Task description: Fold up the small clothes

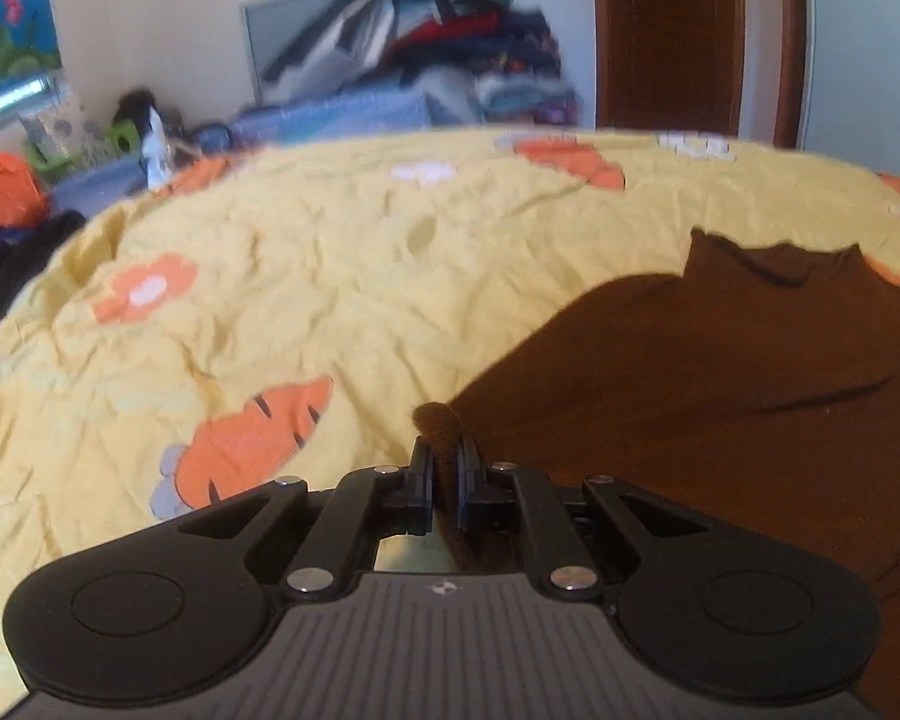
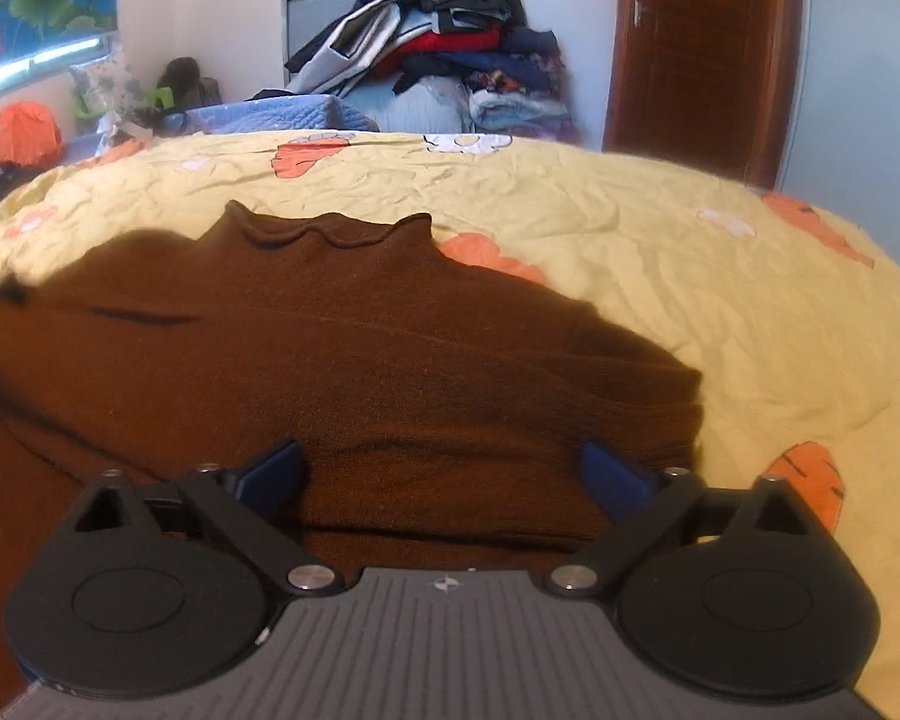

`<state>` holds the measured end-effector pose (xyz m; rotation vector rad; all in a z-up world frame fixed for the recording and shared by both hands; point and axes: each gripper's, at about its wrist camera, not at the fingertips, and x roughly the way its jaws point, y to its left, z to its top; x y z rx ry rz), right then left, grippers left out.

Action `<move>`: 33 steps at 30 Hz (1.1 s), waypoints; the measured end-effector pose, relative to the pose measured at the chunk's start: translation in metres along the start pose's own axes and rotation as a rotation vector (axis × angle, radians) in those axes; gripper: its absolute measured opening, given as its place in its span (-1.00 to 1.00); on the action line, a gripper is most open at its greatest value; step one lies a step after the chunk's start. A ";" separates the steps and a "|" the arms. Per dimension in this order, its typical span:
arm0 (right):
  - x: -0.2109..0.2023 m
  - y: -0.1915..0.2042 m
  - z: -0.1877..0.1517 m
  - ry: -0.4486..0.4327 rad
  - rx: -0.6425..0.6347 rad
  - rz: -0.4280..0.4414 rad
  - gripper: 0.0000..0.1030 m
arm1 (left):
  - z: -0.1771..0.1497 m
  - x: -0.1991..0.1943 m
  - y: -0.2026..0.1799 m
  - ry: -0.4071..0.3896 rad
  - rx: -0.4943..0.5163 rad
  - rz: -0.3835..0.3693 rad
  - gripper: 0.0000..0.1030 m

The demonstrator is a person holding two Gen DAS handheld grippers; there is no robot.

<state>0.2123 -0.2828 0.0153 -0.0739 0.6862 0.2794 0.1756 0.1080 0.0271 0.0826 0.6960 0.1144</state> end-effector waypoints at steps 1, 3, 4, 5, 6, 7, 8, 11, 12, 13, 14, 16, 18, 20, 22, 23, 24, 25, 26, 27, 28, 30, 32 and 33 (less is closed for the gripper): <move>0.001 0.001 0.002 0.006 -0.003 0.001 1.00 | 0.000 -0.002 0.001 -0.002 -0.006 0.019 -0.78; -0.001 0.003 0.004 0.019 -0.015 -0.002 1.00 | 0.004 -0.013 0.001 -0.014 -0.008 0.085 -0.72; -0.003 0.003 0.007 0.036 -0.009 0.002 1.00 | 0.006 -0.023 0.000 -0.040 -0.001 0.127 -0.72; -0.007 0.002 0.013 0.054 0.011 0.010 0.97 | 0.009 -0.040 0.001 -0.093 -0.005 0.155 -0.66; -0.013 0.000 0.019 0.053 0.044 0.025 0.94 | 0.011 -0.055 0.001 -0.151 -0.028 0.150 -0.52; -0.020 -0.002 0.025 0.022 0.086 0.057 0.96 | 0.013 -0.066 -0.001 -0.200 -0.057 0.106 -0.38; -0.027 -0.004 0.031 -0.021 0.124 0.091 0.98 | 0.017 -0.072 -0.007 -0.224 -0.076 0.035 0.10; -0.020 0.001 0.051 -0.067 0.168 0.111 1.00 | 0.025 -0.061 -0.045 -0.216 -0.039 -0.063 0.76; -0.009 0.007 0.056 -0.050 0.149 0.095 1.00 | 0.025 -0.050 -0.060 -0.195 -0.005 -0.079 0.76; 0.005 0.012 0.058 -0.019 0.128 0.068 1.00 | 0.024 -0.036 -0.074 -0.159 0.026 -0.084 0.76; 0.020 0.016 0.059 0.022 0.110 0.040 0.99 | 0.021 -0.019 -0.085 -0.107 0.052 -0.087 0.76; 0.047 0.019 0.054 0.094 0.063 -0.024 1.00 | 0.012 0.013 -0.091 -0.007 0.079 -0.074 0.76; 0.048 0.016 0.042 0.050 0.034 -0.015 1.00 | 0.010 0.021 -0.072 -0.005 0.010 -0.133 0.77; 0.041 0.008 0.032 0.022 0.021 0.010 0.99 | 0.008 0.027 -0.056 -0.004 -0.002 -0.124 0.78; 0.038 0.002 0.028 0.003 0.036 0.040 1.00 | 0.011 0.033 -0.048 0.007 -0.012 -0.124 0.88; 0.039 0.003 0.030 0.008 0.025 0.029 1.00 | 0.013 0.034 -0.050 0.009 -0.008 -0.113 0.90; 0.041 0.008 0.031 0.014 0.007 0.013 1.00 | 0.013 0.032 -0.054 0.008 0.002 -0.096 0.91; 0.044 0.008 0.034 0.019 0.010 0.010 1.00 | 0.014 0.029 -0.057 0.009 0.014 -0.077 0.91; 0.043 0.007 0.036 0.028 0.020 0.012 1.00 | 0.014 0.022 -0.059 0.015 0.018 -0.048 0.91; 0.040 0.006 0.039 0.042 0.036 0.009 0.97 | 0.013 0.012 -0.060 0.023 0.011 -0.032 0.86; 0.032 0.007 0.041 0.049 0.059 -0.001 0.98 | 0.009 -0.004 -0.058 0.015 -0.008 -0.061 0.87; 0.008 0.007 0.039 0.014 0.109 0.020 1.00 | -0.001 -0.028 -0.058 -0.023 -0.026 -0.147 0.88; -0.006 0.009 0.030 0.007 0.122 0.095 1.00 | -0.008 -0.030 -0.068 0.011 0.003 -0.161 0.88; -0.003 0.011 0.026 0.040 0.123 0.094 1.00 | -0.012 -0.024 -0.073 0.030 0.041 -0.145 0.91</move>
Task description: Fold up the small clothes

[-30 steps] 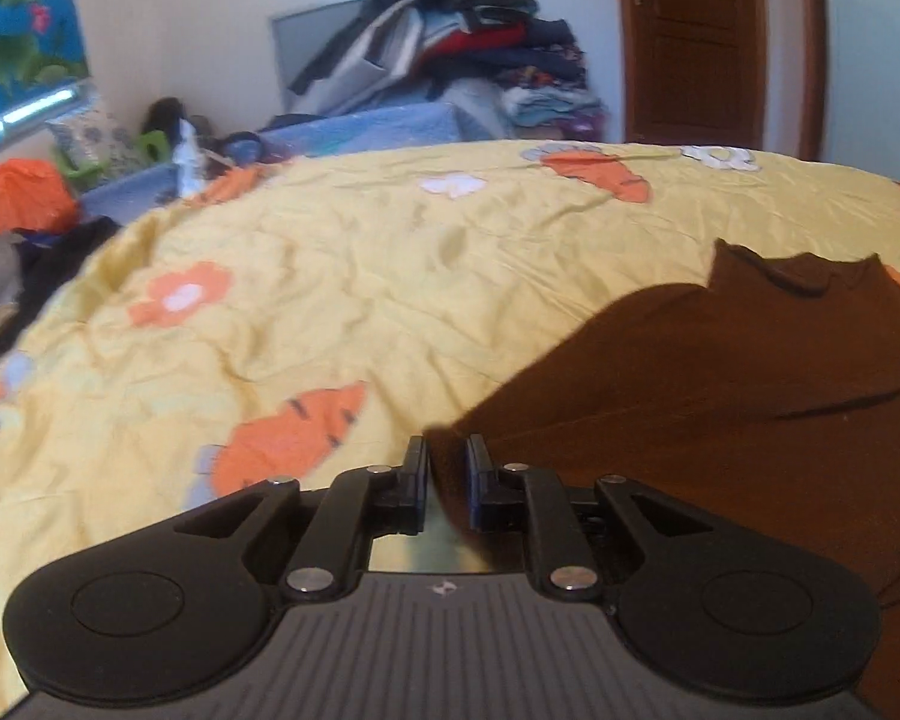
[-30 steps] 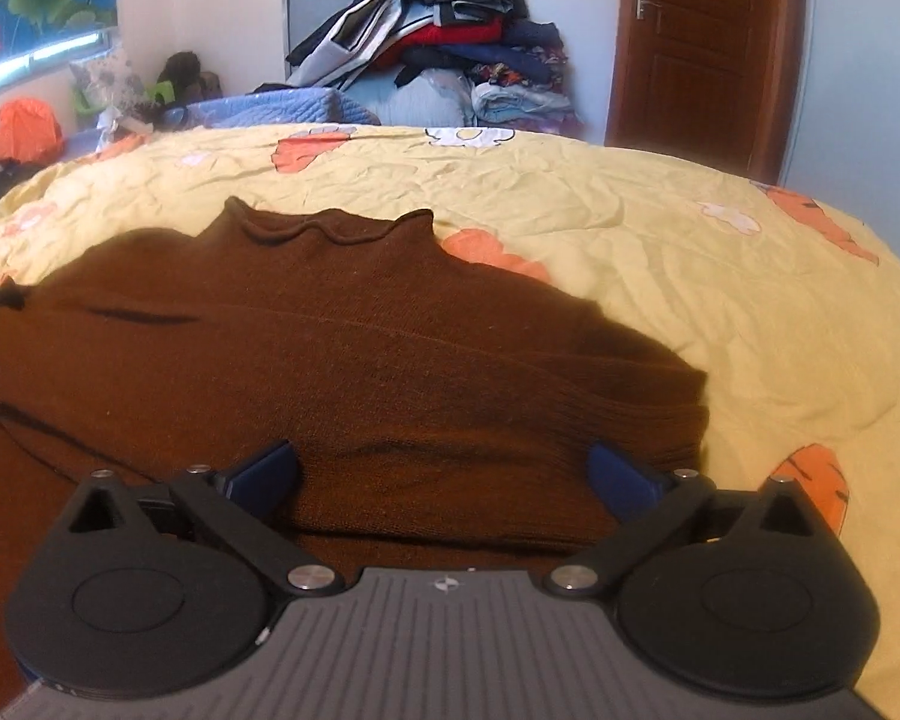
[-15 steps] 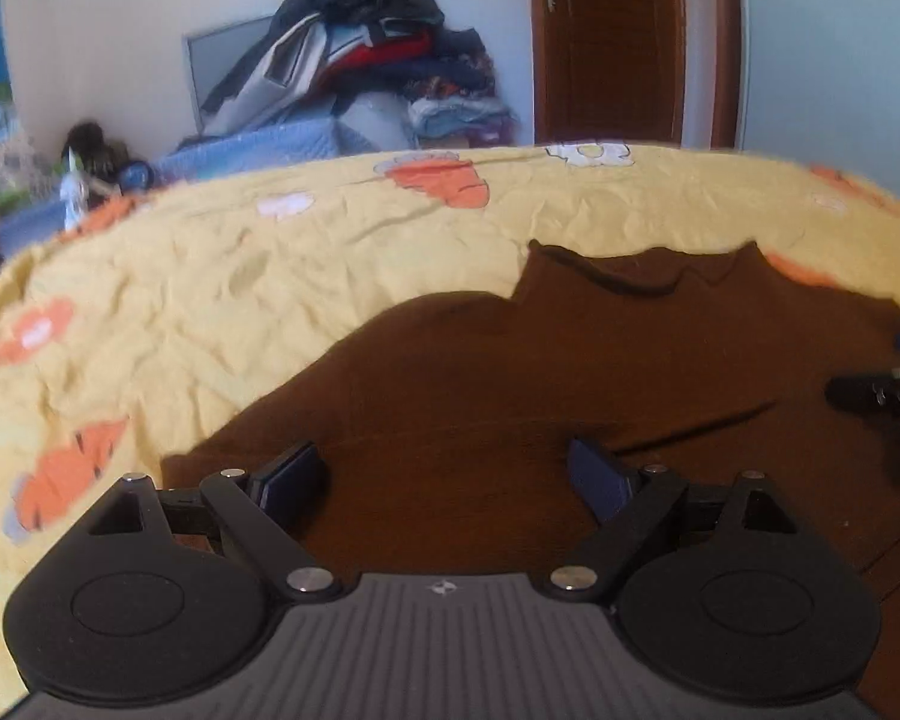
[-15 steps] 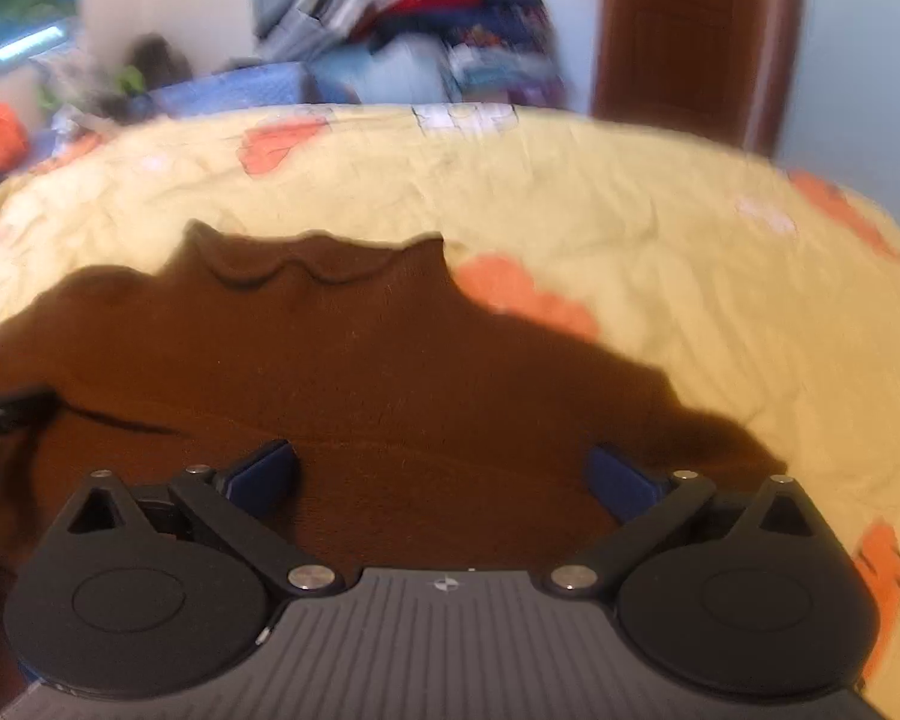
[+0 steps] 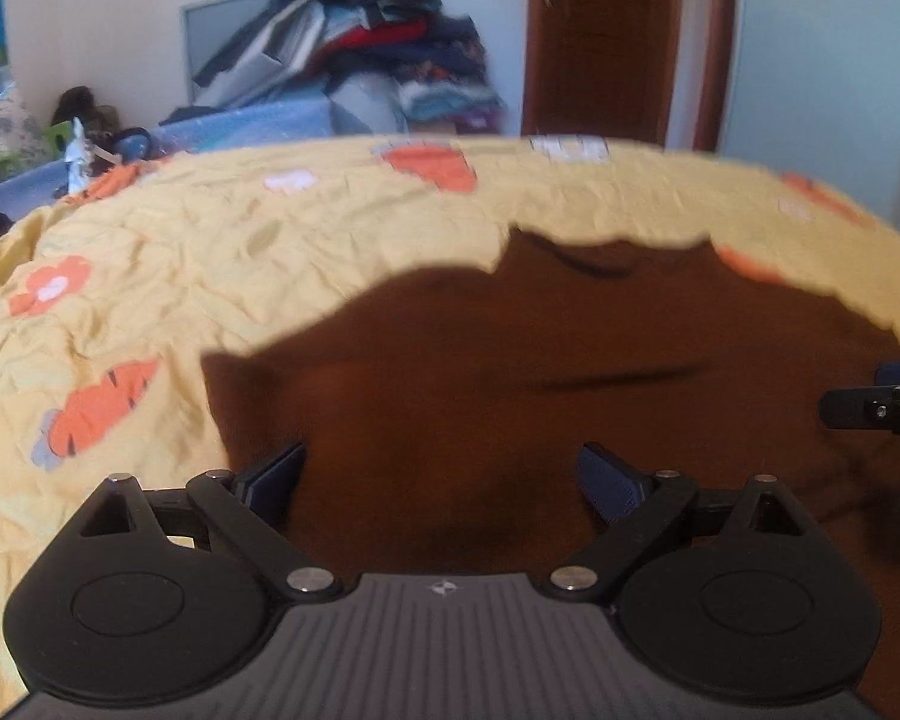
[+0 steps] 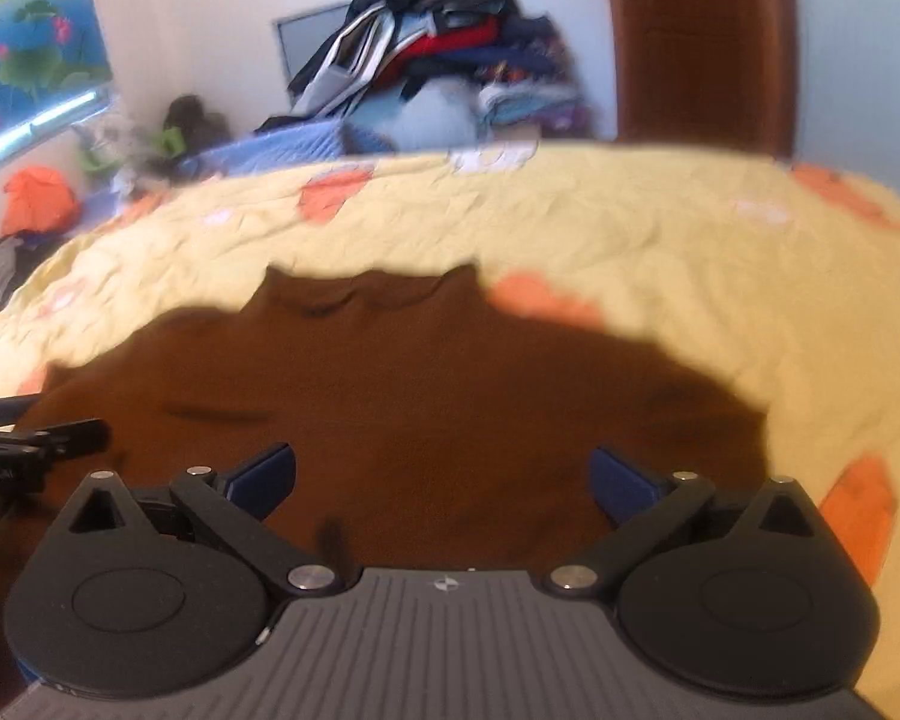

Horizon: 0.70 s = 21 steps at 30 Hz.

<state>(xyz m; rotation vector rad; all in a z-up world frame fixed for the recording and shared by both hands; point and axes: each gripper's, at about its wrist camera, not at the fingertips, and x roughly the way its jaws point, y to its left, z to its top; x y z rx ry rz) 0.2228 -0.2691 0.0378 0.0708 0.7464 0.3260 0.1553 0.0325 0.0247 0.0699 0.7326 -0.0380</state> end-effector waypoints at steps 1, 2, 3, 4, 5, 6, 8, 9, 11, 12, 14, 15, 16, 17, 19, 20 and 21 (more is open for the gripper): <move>0.006 0.001 -0.006 0.036 -0.016 -0.022 1.00 | -0.005 0.005 -0.004 -0.014 0.051 0.023 0.93; 0.008 0.004 -0.014 0.016 -0.085 -0.045 1.00 | -0.010 0.006 -0.004 -0.054 0.082 0.025 0.96; 0.009 0.007 -0.022 -0.002 -0.161 -0.059 1.00 | -0.008 0.008 0.001 -0.046 0.066 0.008 0.97; 0.008 0.006 -0.026 -0.027 -0.173 -0.051 1.00 | -0.005 0.009 0.004 -0.032 0.054 0.015 0.97; 0.007 0.003 -0.025 -0.025 -0.151 -0.041 1.00 | -0.002 0.008 0.004 -0.019 0.061 0.038 0.97; 0.007 0.004 -0.023 -0.014 -0.155 -0.042 1.00 | 0.001 0.004 0.004 -0.001 0.055 0.057 0.95; 0.002 0.010 -0.019 0.015 -0.153 -0.067 1.00 | 0.003 -0.014 0.008 -0.002 -0.004 0.049 0.93; -0.004 0.013 -0.017 0.023 -0.129 -0.083 1.00 | 0.002 -0.024 0.009 -0.028 -0.023 0.014 0.93; -0.019 0.018 -0.019 -0.004 -0.098 -0.053 1.00 | -0.003 -0.029 0.002 -0.032 -0.012 -0.015 0.94; -0.019 0.020 -0.022 -0.011 -0.101 -0.032 1.00 | -0.007 -0.022 -0.003 -0.001 0.014 -0.012 0.94; -0.006 0.021 -0.032 0.037 -0.135 -0.077 1.00 | -0.019 -0.011 -0.006 -0.021 0.056 0.012 0.98; -0.007 0.022 -0.039 -0.009 -0.191 -0.077 1.00 | -0.020 -0.010 -0.003 -0.019 0.050 0.009 0.98; -0.008 0.018 -0.039 -0.011 -0.178 -0.061 1.00 | -0.016 -0.014 0.001 0.004 0.027 0.011 0.98; -0.012 0.016 -0.035 0.010 -0.149 -0.053 1.00 | -0.012 -0.020 0.005 0.031 0.000 0.013 0.96; -0.029 0.012 -0.025 0.053 -0.084 -0.047 1.00 | -0.013 -0.042 0.020 0.019 -0.064 -0.031 0.97; -0.044 0.006 -0.026 0.042 -0.036 -0.013 1.00 | -0.018 -0.056 0.030 -0.006 -0.105 -0.063 0.98; -0.061 -0.002 -0.030 0.016 0.009 0.035 1.00 | -0.025 -0.067 0.040 -0.016 -0.136 -0.091 0.98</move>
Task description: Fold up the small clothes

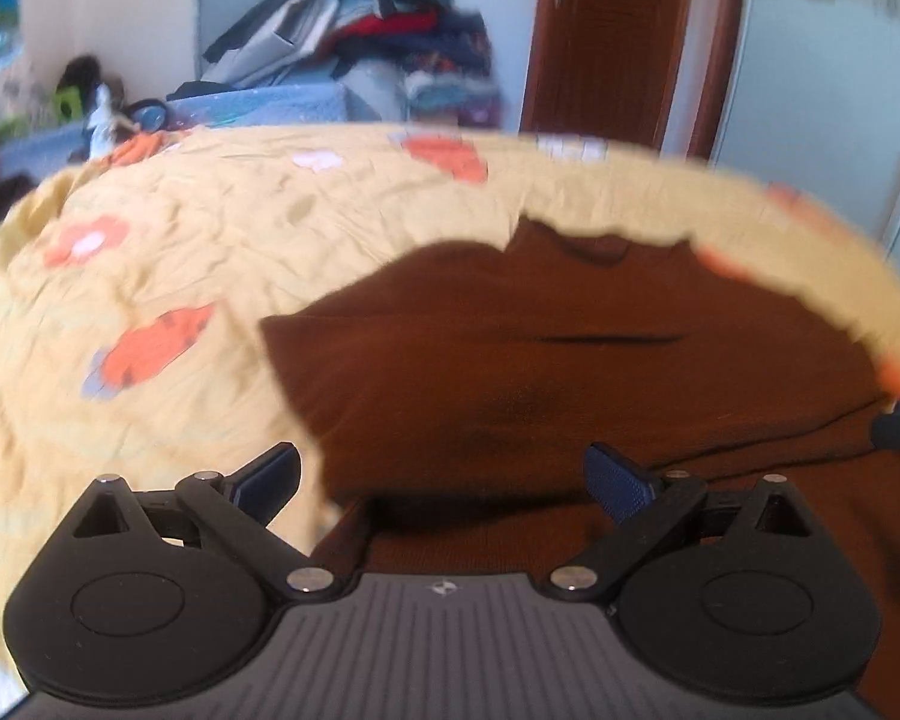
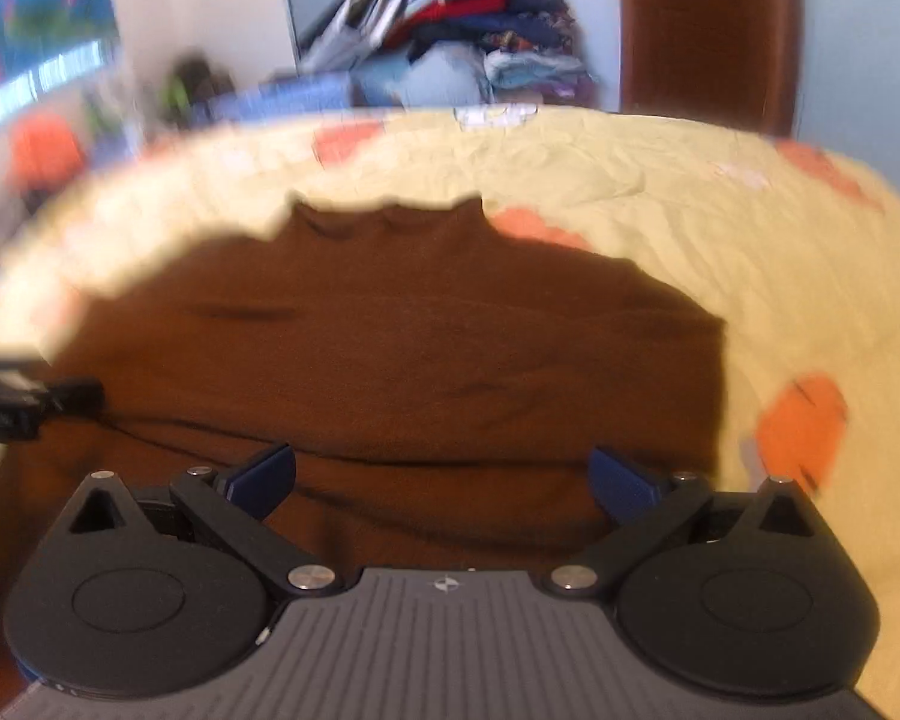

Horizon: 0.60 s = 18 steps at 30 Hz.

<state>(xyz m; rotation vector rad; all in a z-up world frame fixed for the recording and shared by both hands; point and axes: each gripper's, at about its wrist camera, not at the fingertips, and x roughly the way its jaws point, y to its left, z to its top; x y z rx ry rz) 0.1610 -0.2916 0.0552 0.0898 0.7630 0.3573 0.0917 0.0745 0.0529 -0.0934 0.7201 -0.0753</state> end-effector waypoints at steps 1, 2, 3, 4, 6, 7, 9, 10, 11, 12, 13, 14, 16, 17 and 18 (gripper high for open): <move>-0.016 -0.011 -0.006 -0.024 0.047 0.040 1.00 | -0.006 -0.008 0.010 0.005 -0.030 -0.020 0.98; -0.029 -0.024 -0.013 -0.037 0.097 0.060 1.00 | -0.010 -0.010 0.019 0.022 -0.062 -0.024 0.98; -0.038 -0.039 -0.020 -0.034 0.153 0.063 1.00 | -0.014 -0.010 0.029 0.043 -0.101 -0.022 0.97; -0.043 -0.055 -0.026 -0.024 0.215 0.057 1.00 | -0.017 -0.007 0.039 0.067 -0.151 -0.021 0.97; -0.047 -0.087 -0.035 -0.009 0.345 0.044 0.86 | -0.019 0.004 0.057 0.107 -0.270 -0.045 0.96; -0.046 -0.099 -0.038 0.001 0.397 0.046 0.71 | -0.019 0.004 0.060 0.079 -0.302 -0.057 0.95; -0.043 -0.107 -0.041 0.007 0.440 0.077 0.54 | -0.014 0.010 0.062 0.075 -0.343 -0.086 0.93; -0.040 -0.105 -0.041 0.012 0.432 0.088 0.50 | -0.011 0.014 0.062 0.078 -0.356 -0.095 0.93; -0.036 -0.101 -0.038 0.024 0.415 0.087 0.50 | -0.007 0.018 0.061 0.081 -0.363 -0.105 0.93; -0.032 -0.097 -0.036 0.031 0.387 0.082 0.50 | -0.004 0.021 0.059 0.083 -0.373 -0.116 0.93; -0.026 -0.092 -0.032 0.039 0.357 0.079 0.50 | -0.002 0.025 0.058 0.084 -0.380 -0.120 0.92; -0.021 -0.087 -0.028 0.047 0.331 0.076 0.48 | 0.001 0.027 0.055 0.077 -0.367 -0.106 0.68; -0.014 -0.078 -0.021 0.058 0.238 0.039 -0.29 | 0.006 0.035 0.047 0.099 -0.299 -0.055 -0.59; -0.010 -0.073 -0.019 0.071 0.185 -0.001 -0.66 | 0.006 0.035 0.046 0.099 -0.293 -0.048 -0.62; -0.007 -0.071 -0.018 0.087 0.152 -0.027 -0.74 | 0.008 0.033 0.045 0.101 -0.287 -0.047 -0.70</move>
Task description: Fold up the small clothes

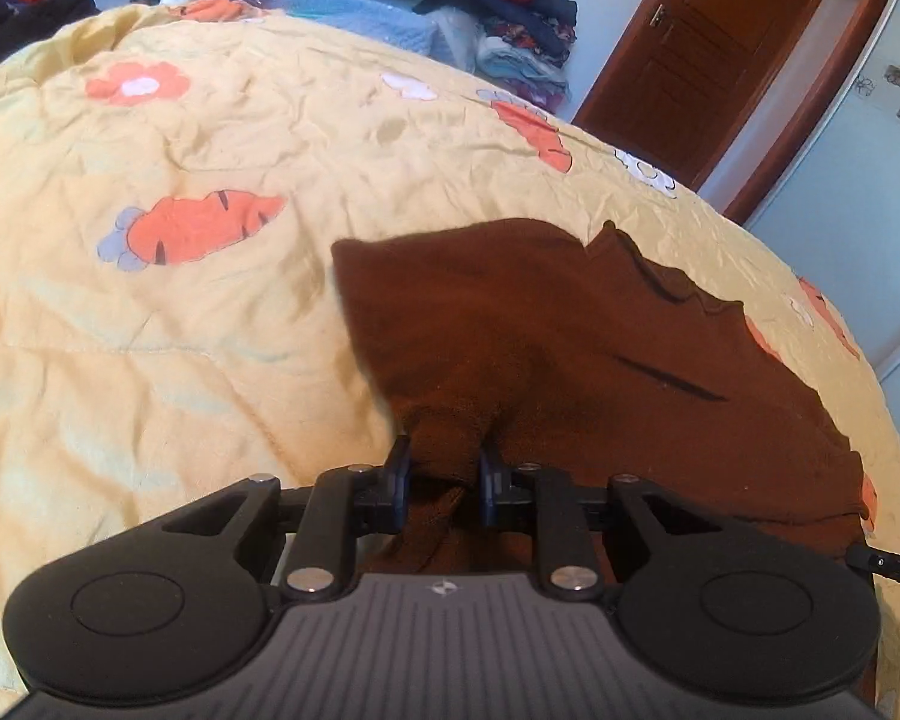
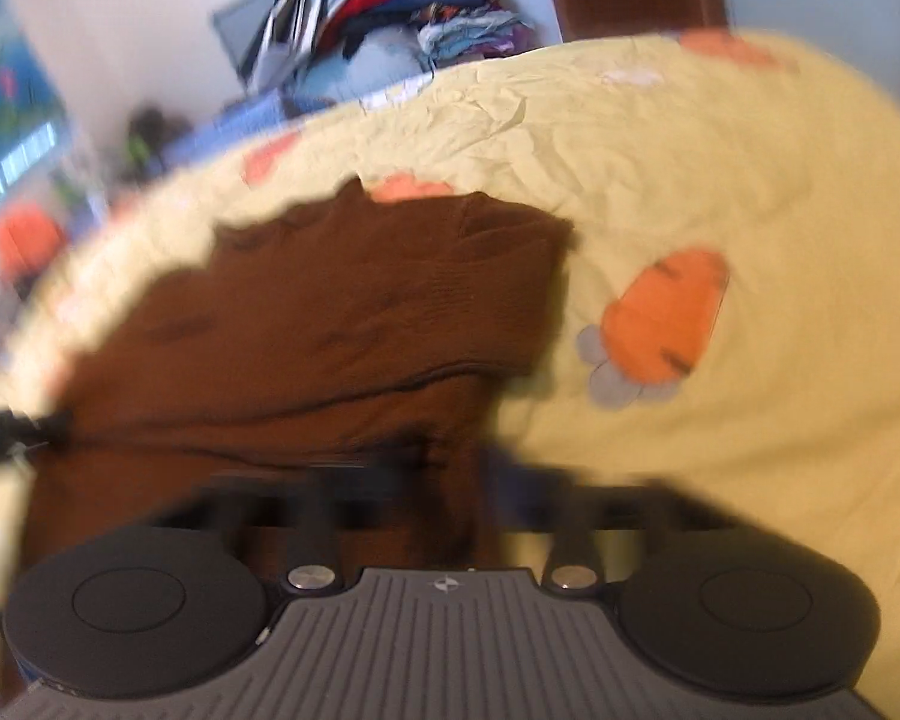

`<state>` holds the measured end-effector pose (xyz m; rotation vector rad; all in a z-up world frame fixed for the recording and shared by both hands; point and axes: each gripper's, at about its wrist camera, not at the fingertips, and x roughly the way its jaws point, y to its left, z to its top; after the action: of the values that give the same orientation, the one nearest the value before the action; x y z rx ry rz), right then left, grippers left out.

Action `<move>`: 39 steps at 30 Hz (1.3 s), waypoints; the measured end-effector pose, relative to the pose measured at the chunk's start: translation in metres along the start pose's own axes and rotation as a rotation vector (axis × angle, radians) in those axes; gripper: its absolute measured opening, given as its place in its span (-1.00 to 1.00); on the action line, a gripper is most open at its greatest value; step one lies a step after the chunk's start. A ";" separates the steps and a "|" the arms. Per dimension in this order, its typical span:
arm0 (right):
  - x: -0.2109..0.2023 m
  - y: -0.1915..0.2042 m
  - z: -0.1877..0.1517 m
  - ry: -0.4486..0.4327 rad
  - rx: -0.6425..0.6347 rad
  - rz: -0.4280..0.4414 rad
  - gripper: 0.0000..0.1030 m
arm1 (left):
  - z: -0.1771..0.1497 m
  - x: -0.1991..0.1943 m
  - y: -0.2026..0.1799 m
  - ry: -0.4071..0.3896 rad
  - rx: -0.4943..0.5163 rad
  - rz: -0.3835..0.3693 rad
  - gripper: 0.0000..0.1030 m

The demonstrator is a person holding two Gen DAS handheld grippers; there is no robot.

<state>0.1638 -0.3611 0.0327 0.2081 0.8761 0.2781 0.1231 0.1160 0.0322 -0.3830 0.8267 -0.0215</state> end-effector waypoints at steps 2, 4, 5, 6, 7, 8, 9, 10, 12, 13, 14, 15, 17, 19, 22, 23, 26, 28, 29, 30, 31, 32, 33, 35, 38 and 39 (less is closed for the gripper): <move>-0.006 -0.004 0.003 -0.024 0.000 -0.003 -0.75 | -0.001 -0.012 -0.006 -0.036 0.056 0.004 -0.72; -0.012 -0.018 0.001 -0.056 0.038 -0.008 -0.80 | -0.008 -0.013 -0.009 -0.044 0.132 0.026 -0.72; -0.010 -0.027 -0.004 -0.050 0.067 -0.014 -0.88 | -0.014 -0.006 -0.009 -0.026 0.163 0.052 -0.72; -0.009 -0.032 -0.011 -0.078 0.076 -0.001 -0.87 | -0.020 -0.005 -0.008 -0.067 0.189 0.053 -0.67; -0.008 -0.032 -0.015 -0.099 0.077 0.004 -0.86 | -0.023 -0.005 -0.009 -0.090 0.213 0.058 -0.66; -0.008 -0.029 -0.016 -0.104 0.067 0.005 -0.83 | -0.023 -0.007 -0.008 -0.093 0.203 0.049 -0.64; -0.008 -0.026 -0.017 -0.107 0.064 0.006 -0.63 | -0.023 -0.010 -0.006 -0.082 0.181 0.034 -0.55; -0.010 -0.024 -0.017 -0.104 0.068 0.018 -0.35 | -0.023 -0.014 -0.003 -0.065 0.162 0.018 -0.47; -0.017 -0.020 -0.018 -0.083 0.100 0.037 0.19 | -0.027 -0.025 0.008 -0.012 0.112 -0.017 0.30; -0.023 -0.019 -0.021 -0.077 0.108 0.057 0.49 | -0.033 -0.035 0.015 -0.013 0.078 -0.053 0.48; -0.029 -0.017 -0.026 -0.069 0.106 0.077 0.57 | -0.041 -0.046 0.022 -0.016 0.039 -0.084 0.64; -0.034 -0.018 -0.032 -0.053 0.108 0.092 0.54 | -0.049 -0.053 0.028 -0.007 0.005 -0.117 0.64; -0.040 -0.017 -0.045 -0.041 0.120 0.121 0.54 | -0.065 -0.064 0.034 -0.007 -0.018 -0.161 0.64; -0.044 -0.014 -0.051 -0.028 0.112 0.153 0.13 | -0.074 -0.067 0.028 -0.027 0.016 -0.134 0.61; -0.033 -0.016 -0.049 0.046 0.148 0.192 -0.79 | -0.071 -0.061 0.018 0.019 0.025 -0.107 -0.80; -0.033 -0.016 -0.048 0.038 0.128 0.183 -0.79 | -0.069 -0.057 0.021 0.063 -0.012 -0.131 -0.86; -0.046 -0.028 -0.043 0.005 0.144 0.159 -0.80 | -0.071 -0.060 0.019 0.056 0.006 -0.120 -0.86; -0.052 -0.044 -0.047 -0.016 0.175 0.123 -0.82 | -0.076 -0.060 0.023 0.038 0.015 -0.129 -0.86; -0.050 -0.050 -0.051 -0.003 0.190 0.119 -0.85 | -0.077 -0.061 0.027 0.030 0.005 -0.143 -0.82; -0.048 -0.054 -0.056 -0.005 0.210 0.144 -0.86 | -0.078 -0.062 0.032 0.033 -0.021 -0.160 -0.82; -0.049 -0.056 -0.060 0.003 0.242 0.170 -0.81 | -0.078 -0.063 0.038 0.050 -0.059 -0.190 -0.78; -0.050 -0.056 -0.062 0.010 0.273 0.189 -0.64 | -0.079 -0.065 0.044 0.083 -0.101 -0.228 -0.67; -0.053 -0.057 -0.065 0.016 0.304 0.219 -0.36 | -0.080 -0.067 0.051 0.110 -0.137 -0.270 -0.46; -0.059 -0.058 -0.074 0.042 0.364 0.315 0.09 | -0.087 -0.074 0.066 0.150 -0.230 -0.370 -0.01; -0.062 -0.062 -0.092 0.103 0.439 0.451 0.21 | -0.100 -0.078 0.084 0.184 -0.376 -0.482 0.42; -0.061 -0.061 -0.097 0.116 0.460 0.485 0.20 | -0.103 -0.078 0.084 0.177 -0.386 -0.485 0.41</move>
<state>0.0604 -0.4324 -0.0015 0.8444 0.9902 0.5415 -0.0150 0.1741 -0.0037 -0.9504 0.8960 -0.3546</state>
